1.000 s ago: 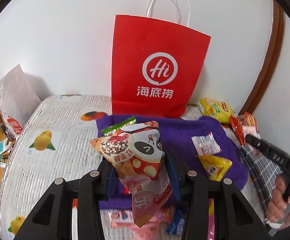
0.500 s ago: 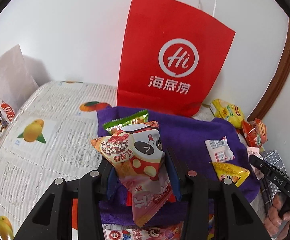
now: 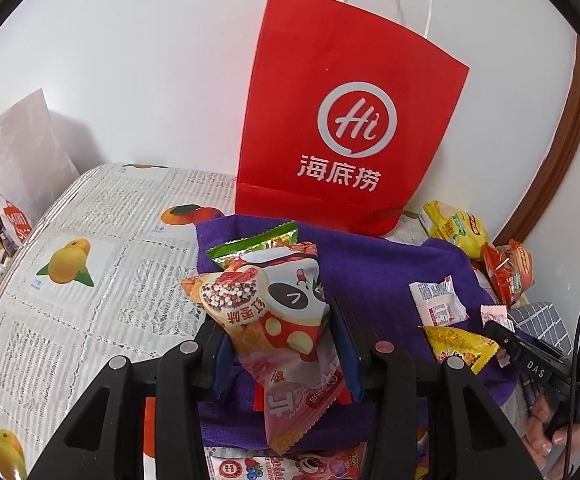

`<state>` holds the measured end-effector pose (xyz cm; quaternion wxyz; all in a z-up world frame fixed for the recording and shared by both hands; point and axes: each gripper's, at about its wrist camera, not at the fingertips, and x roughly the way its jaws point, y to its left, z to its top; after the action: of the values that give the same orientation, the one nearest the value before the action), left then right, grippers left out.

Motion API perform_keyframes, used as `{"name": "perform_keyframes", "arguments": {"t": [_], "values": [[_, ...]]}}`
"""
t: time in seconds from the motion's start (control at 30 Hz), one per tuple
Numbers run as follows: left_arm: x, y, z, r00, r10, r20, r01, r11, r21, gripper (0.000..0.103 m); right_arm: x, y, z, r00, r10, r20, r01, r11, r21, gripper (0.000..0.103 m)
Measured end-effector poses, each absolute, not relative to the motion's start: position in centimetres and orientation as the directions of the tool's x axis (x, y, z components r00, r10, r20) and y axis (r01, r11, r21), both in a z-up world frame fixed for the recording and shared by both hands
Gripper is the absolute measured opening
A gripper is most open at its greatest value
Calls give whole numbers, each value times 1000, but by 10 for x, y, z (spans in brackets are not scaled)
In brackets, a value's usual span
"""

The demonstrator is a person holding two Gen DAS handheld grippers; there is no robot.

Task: Organize snacks
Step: 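Carry pink packet over the towel with right tool while left lifts panda bag over towel, then lower the pink packet onto the towel and open right tool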

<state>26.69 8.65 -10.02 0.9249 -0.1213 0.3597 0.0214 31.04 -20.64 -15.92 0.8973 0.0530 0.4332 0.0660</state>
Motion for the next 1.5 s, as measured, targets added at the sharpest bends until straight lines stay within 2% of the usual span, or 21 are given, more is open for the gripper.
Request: {"name": "perform_keyframes", "arguments": {"t": [0.3,0.47,1.23,1.5], "values": [[267,88,-101,741,-35,-671,-141,968,-207,42,303,-213,-149,641,165,-749,-75,985,153,48],[268,89,-103,738,-30,-674,-149,967,-206,42,302,-221,-146,649,213,-731,-70,973,221,48],[278,88,-123,707,-116,-697,-128,949,-288,42,295,-199,-146,683,212,-699,-131,977,168,48],[280,93,-128,720,-91,-688,-158,944,-290,42,293,-197,-145,691,217,-690,-141,976,165,48]]}}
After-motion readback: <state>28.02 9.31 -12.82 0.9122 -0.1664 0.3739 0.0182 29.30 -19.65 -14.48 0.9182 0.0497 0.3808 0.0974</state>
